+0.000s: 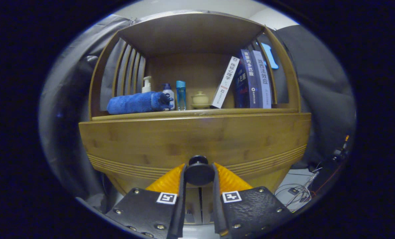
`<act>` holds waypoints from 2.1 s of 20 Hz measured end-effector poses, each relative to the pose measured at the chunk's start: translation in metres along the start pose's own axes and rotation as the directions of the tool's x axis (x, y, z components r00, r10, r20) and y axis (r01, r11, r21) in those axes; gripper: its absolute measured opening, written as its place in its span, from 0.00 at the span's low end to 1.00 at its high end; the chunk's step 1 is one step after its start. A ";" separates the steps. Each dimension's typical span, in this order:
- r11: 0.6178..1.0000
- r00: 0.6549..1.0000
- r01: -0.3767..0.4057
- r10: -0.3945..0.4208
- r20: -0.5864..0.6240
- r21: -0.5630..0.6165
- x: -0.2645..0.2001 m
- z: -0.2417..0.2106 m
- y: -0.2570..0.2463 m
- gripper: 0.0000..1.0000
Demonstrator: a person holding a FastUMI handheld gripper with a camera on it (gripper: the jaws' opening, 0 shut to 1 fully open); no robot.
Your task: Pull open the drawer, take out the items inside it, and place them on the countertop above the cabinet.
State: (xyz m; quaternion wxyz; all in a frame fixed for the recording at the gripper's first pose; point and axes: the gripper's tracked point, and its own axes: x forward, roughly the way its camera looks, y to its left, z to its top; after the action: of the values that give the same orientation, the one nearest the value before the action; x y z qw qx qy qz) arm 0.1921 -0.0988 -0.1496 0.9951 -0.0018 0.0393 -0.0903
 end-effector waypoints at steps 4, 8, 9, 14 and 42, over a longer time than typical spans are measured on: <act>0.999 1.000 0.002 -0.003 -0.025 -0.037 -0.055 -0.005 -0.001 0.30; 0.999 0.999 -0.012 0.011 -0.041 -0.036 -0.087 -0.009 -0.003 0.25; 0.999 0.999 -0.010 0.008 -0.038 -0.046 -0.098 -0.009 -0.004 0.25; 0.996 0.996 -0.022 0.014 -0.085 -0.084 -0.141 -0.024 -0.007 0.25; 0.989 0.999 -0.005 -0.002 -0.051 -0.150 -0.217 0.048 -0.015 0.99</act>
State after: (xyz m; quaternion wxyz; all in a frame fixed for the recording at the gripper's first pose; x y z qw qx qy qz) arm -0.0194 -0.0746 -0.0850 0.9909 -0.0743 0.0714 -0.0864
